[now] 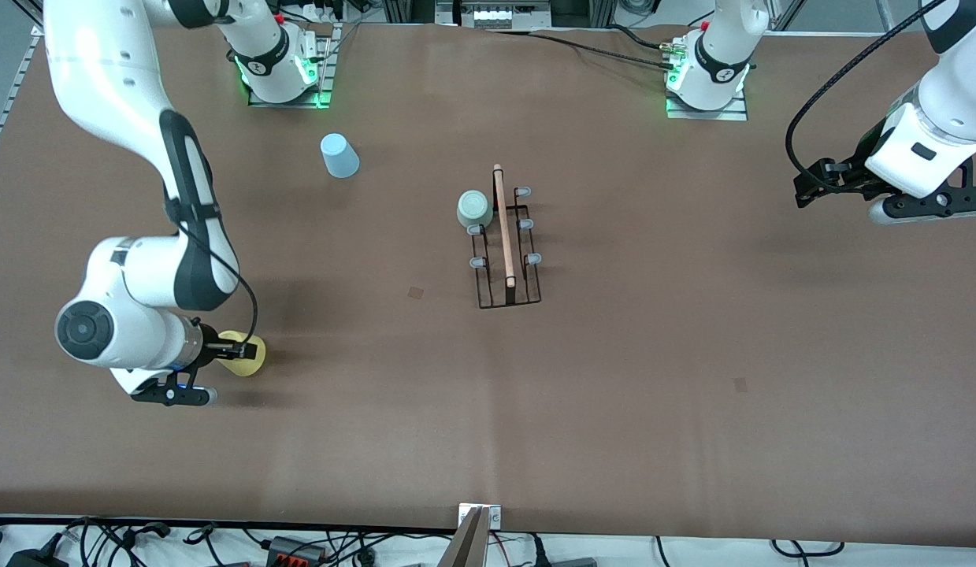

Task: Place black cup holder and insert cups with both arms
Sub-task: 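Carry the yellow cup to the rack and lower it onto a peg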

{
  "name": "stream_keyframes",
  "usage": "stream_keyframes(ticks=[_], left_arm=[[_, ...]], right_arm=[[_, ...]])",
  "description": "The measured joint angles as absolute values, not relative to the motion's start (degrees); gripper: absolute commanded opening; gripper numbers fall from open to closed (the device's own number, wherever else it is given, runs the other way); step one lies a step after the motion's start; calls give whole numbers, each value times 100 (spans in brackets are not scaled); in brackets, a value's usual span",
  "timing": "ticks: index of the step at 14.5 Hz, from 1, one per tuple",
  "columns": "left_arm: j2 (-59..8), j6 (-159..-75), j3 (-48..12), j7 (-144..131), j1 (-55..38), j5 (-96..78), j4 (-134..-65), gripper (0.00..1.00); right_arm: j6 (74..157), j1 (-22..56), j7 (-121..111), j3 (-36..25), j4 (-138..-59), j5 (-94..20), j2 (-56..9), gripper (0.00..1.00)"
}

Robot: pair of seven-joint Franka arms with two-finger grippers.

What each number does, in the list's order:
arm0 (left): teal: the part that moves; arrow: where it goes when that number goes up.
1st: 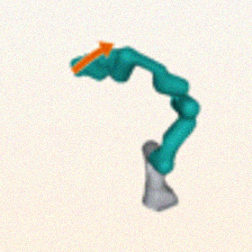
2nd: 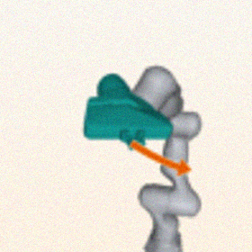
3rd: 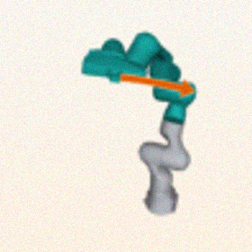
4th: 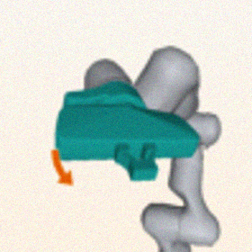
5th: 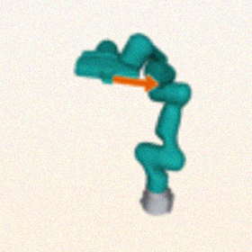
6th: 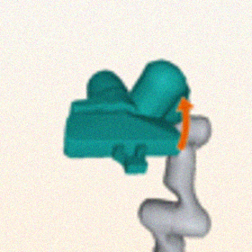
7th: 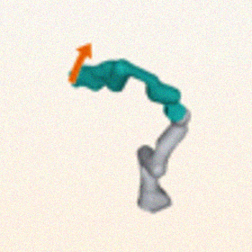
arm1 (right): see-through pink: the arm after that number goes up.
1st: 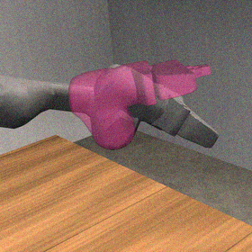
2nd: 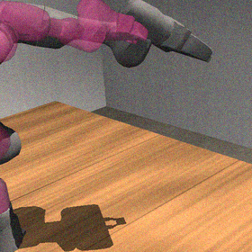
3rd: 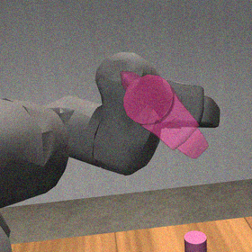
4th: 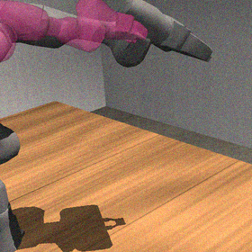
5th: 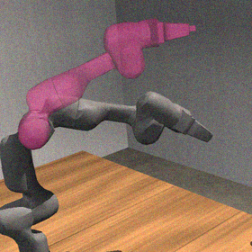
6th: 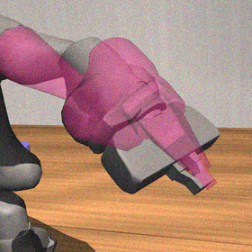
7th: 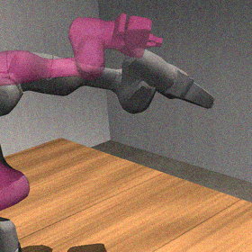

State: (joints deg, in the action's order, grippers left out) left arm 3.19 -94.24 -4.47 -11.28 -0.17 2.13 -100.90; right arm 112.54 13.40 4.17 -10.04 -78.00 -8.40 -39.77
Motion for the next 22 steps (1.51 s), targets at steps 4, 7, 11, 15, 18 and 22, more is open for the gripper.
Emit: stream_keyframes(ticks=[4, 7, 11, 15, 18, 22], left_arm=[[319, -9424, -447, -1128, -18, 213, -10090, 100], [319, -9424, -447, -1128, -20, 213, -10089, 100], [319, -9424, -447, -1126, -22, 213, -10089, 100], [319, -9424, -447, -1126, -24, 213, -10089, 100], [319, -9424, -447, -1126, -24, 213, -10089, 100], [319, -9424, -447, -1125, -24, 213, -10089, 100]], right_arm=[[10905, 1503, 652, -426, -7770, -1287, -3468, 17], [10575, 1930, 759, -152, -7599, -1327, -3441, 17], [10356, 2865, 1159, -127, -7276, -1331, -3438, 18], [10434, 3596, 1592, -156, -7234, -1188, -3497, 17], [10705, 3916, 1830, -165, -7233, -992, -3640, 17], [11106, 4021, 1837, -175, -7233, -986, -3810, 18]])
